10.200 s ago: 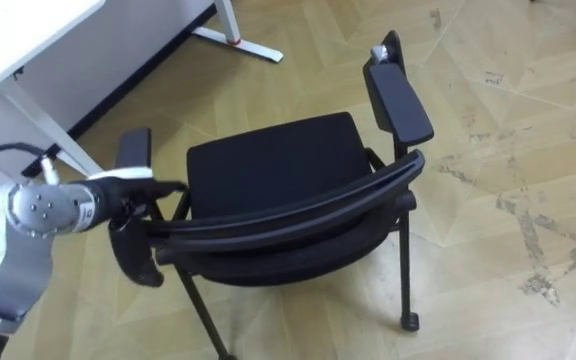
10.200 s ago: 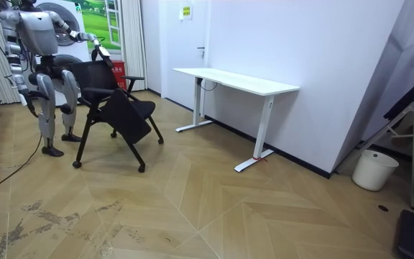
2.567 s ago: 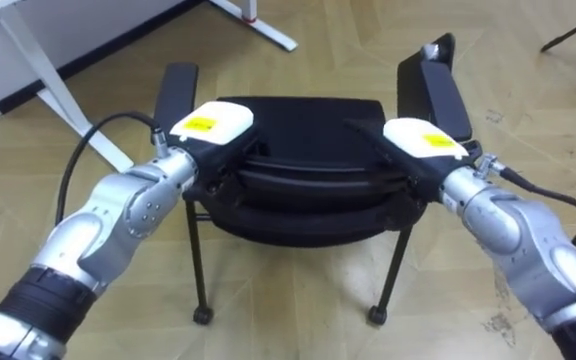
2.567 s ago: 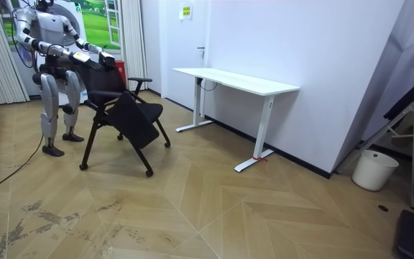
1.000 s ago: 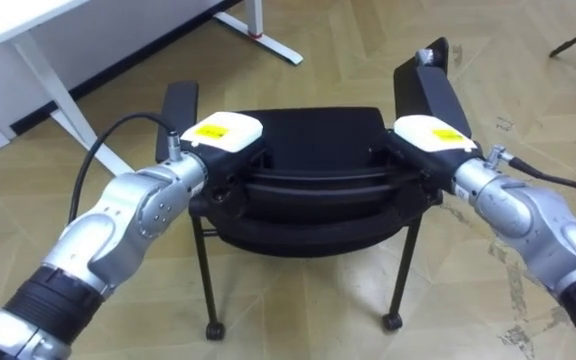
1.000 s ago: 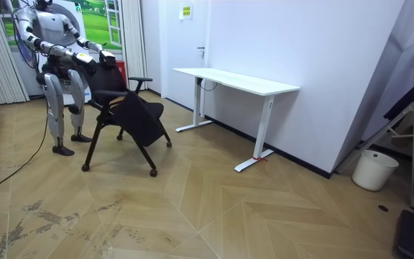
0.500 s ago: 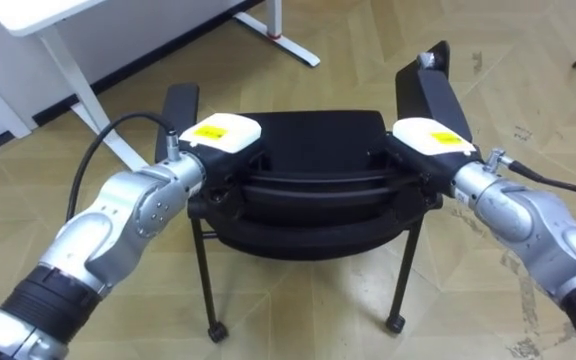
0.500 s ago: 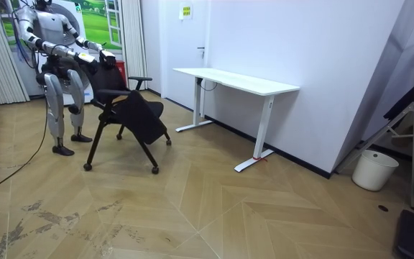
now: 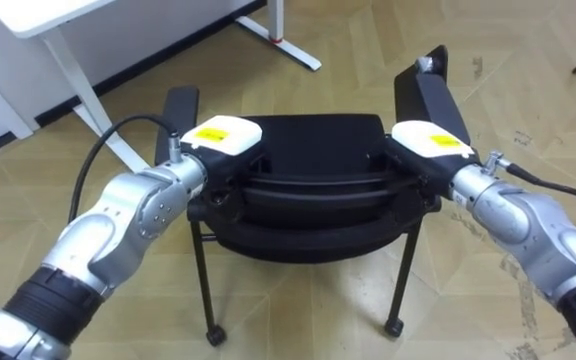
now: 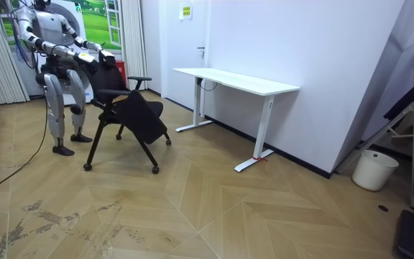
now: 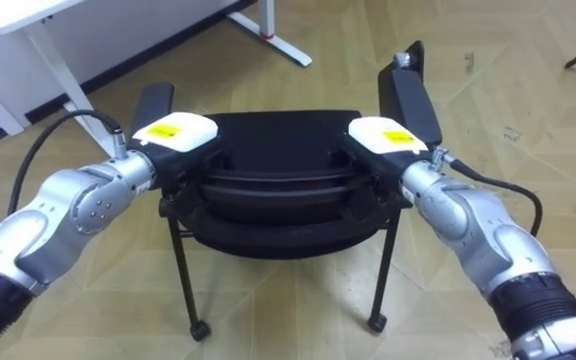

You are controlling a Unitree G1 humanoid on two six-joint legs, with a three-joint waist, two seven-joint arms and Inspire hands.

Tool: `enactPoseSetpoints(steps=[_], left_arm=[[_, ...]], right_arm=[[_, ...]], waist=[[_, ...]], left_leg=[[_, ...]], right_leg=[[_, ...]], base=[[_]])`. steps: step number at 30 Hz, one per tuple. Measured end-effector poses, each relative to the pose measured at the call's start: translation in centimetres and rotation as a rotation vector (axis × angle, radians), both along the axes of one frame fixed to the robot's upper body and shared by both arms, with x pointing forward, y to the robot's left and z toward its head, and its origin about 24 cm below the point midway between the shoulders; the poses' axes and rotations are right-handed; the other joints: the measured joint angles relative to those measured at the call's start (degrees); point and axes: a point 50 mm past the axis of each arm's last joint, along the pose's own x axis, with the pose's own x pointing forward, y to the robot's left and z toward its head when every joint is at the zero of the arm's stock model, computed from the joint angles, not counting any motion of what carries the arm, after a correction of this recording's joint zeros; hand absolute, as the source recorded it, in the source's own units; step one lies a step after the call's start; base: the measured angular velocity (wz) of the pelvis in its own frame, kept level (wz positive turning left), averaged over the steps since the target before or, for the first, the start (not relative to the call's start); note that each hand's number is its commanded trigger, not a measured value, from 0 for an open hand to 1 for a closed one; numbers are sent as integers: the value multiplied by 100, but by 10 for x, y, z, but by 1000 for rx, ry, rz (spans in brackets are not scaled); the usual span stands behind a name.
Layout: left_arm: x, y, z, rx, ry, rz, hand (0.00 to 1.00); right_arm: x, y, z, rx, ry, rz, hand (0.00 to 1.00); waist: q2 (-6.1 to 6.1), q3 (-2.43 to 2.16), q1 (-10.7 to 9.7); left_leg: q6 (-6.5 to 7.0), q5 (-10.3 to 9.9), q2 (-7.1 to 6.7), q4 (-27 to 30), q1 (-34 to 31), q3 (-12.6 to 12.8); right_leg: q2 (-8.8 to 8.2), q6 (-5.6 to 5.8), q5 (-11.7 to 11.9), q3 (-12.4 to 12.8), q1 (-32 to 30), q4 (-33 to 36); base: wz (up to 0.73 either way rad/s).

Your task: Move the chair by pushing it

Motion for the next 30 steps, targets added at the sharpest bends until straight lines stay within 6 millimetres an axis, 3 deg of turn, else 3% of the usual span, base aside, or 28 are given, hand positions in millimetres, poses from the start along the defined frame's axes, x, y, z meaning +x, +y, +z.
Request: enactPoseSetpoints(steps=[1, 2, 4, 5, 6, 7, 8, 9, 10, 11, 12, 13, 14, 15, 16, 17, 18, 19, 20, 21, 22, 25, 27, 29, 30], left_arm=[[0, 1, -1, 3, 5, 3, 100], [1, 2, -4, 4, 12, 5, 100], [1, 1, -6, 8, 20, -2, 100], [1, 2, -7, 14, 26, -14, 100], [1, 2, -10, 16, 40, -23, 100], [1, 3, -12, 17, 46, -24, 100], [1, 4, -14, 21, 57, -22, 100], [1, 6, -16, 24, 65, -20, 100], [1, 6, -15, 26, 66, -23, 100], [3, 5, -12, 17, 61, -28, 100], [3, 5, -11, 3, 50, -24, 100], [3, 5, -10, 0, 44, -21, 100], [4, 5, -8, -3, 36, -17, 100], [5, 7, -6, -8, 29, -10, 100], [5, 8, -6, -8, 28, -9, 100], [5, 8, -4, -4, 24, -11, 100], [5, 7, -2, 6, 22, -12, 100], [5, 8, -1, 10, 25, -12, 100], [4, 8, 1, 16, 30, -16, 100], [4, 8, 1, 19, 35, -19, 100], [3, 8, 1, 19, 36, -19, 100], [2, 8, 5, 27, 25, -21, 100], [2, 7, 8, 33, 13, -23, 100], [2, 6, 10, 31, 8, -26, 100], [2, 5, 11, 30, 4, -28, 100]], right_arm=[[0, 1, -2, 6, 7, -3, 100], [-1, 2, -6, 11, 18, -9, 100], [-3, 1, -9, 14, 33, -10, 100], [-6, 0, -12, 21, 45, -15, 100], [-7, 0, -15, 29, 60, -20, 100], [-8, 0, -17, 31, 69, -24, 100], [-9, 2, -19, 34, 71, -20, 100], [-10, 3, -20, 35, 64, -15, 100], [-9, 3, -19, 35, 57, -14, 100], [-8, 1, -15, 33, 42, -12, 100], [-7, 0, -12, 31, 27, -13, 100], [-6, 0, -11, 32, 19, -15, 100], [-6, 0, -9, 32, 5, -15, 100], [-5, 2, -7, 34, -11, -12, 100], [-5, 3, -6, 37, -20, -8, 100], [-5, 4, -4, 39, -28, -5, 100], [-5, 5, -4, 37, -36, -3, 100], [-6, 5, -4, 37, -41, -3, 100], [-7, 5, -4, 34, -47, -2, 100], [-9, 6, -3, 35, -54, 0, 100], [-10, 6, -3, 32, -56, 1, 100], [-10, 8, 2, 29, -76, 4, 100], [-10, 7, 6, 26, -92, 4, 100], [-10, 5, 10, 18, -105, 9, 100], [-10, 5, 11, 15, -108, 9, 100]], waist=[[-11, -4, -11], [-31, 2, -12], [-16, 7, 38], [-11, 13, 62], [-32, 15, 125], [-49, 21, 154], [-82, 60, 183], [-147, 105, 192], [-166, 117, 190], [-177, 143, 243], [-166, 143, 279], [-154, 145, 295], [-112, 143, 295], [-76, 151, 305], [-48, 139, 304], [8, 106, 311], [64, 76, 343], [79, 67, 355], [99, 43, 383], [54, 13, 463], [34, 2, 498], [14, -46, 469], [-16, -64, 428], [-16, -65, 331], [-10, -69, 315]], left_leg=[[-16, -49, 31, 219, -69, 13], [-52, -80, 109, 815, -288, 77], [-93, -48, 345, 1913, -709, 223], [-191, 149, 577, 2689, -1055, 295], [-197, 564, 737, 3342, -1354, 301], [-183, 861, 797, 3620, -1495, 304], [-145, 1617, 883, 4037, -1802, 298], [5, 2411, 886, 4269, -2126, 297], [16, 2494, 864, 4314, -2272, 336], [166, 2148, 802, 4264, -2525, 507], [105, 1793, 671, 3948, -2660, 648], [47, 1665, 585, 3680, -2658, 697], [-79, 1535, 392, 2986, -2603, 729], [-97, 1521, 217, 2185, -2450, 796], [-100, 1523, 143, 1798, -2358, 818], [-95, 1527, 63, 1049, -2175, 910], [-82, 1534, 17, 421, -1958, 909], [-74, 1536, -17, 142, -1832, 882], [19, 1593, -39, -223, -1652, 881], [183, 1661, -144, -324, -1504, 882], [249, 1623, -195, -356, -1449, 886], [512, 1460, -341, -264, -1387, 914], [799, 1170, -479, -14, -1392, 926], [878, 843, -597, 245, -1403, 921], [938, 601, -626, 462, -1403, 920]], right_leg=[[22, -24, -77, -40, 1, 104], [48, -69, -230, -128, -16, 316], [135, -175, -557, -214, -80, 740], [219, -270, -796, -268, -94, 1067], [237, -355, -990, -339, -71, 1361], [237, -408, -1064, -345, -60, 1470], [208, -476, -1156, -275, -23, 1584], [184, -543, -1194, -234, 54, 1618], [168, -583, -1200, -251, 39, 1642], [161, -661, -1233, -257, -53, 1742], [165, -731, -1259, -264, -152, 1832], [180, -759, -1265, -268, -176, 1849], [231, -800, -1290, -282, -218, 1882], [270, -836, -1342, -277, -245, 1932], [303, -842, -1362, -268, -250, 1935], [374, -850, -1418, -246, -255, 1939], [446, -853, -1477, -188, -245, 1938], [468, -846, -1512, -150, -222, 1938], [484, -812, -1584, -57, -174, 1933], [464, -719, -1640, 133, -144, 1892], [445, -673, -1645, 226, -133, 1852], [323, -550, -1612, 236, 83, 1493], [187, -416, -1681, 256, 248, 1396], [27, -248, -1800, 216, 282, 1675], [-74, -171, -1799, 207, 117, 2277]], base=[[18], [22], [18], [21], [22], [13], [14], [18], [19], [3], [-6], [-14], [-12], [-9], [-14], [-19], [-24], [-31], [-35], [-41], [-41], [-17], [-3], [-3], [-14]])
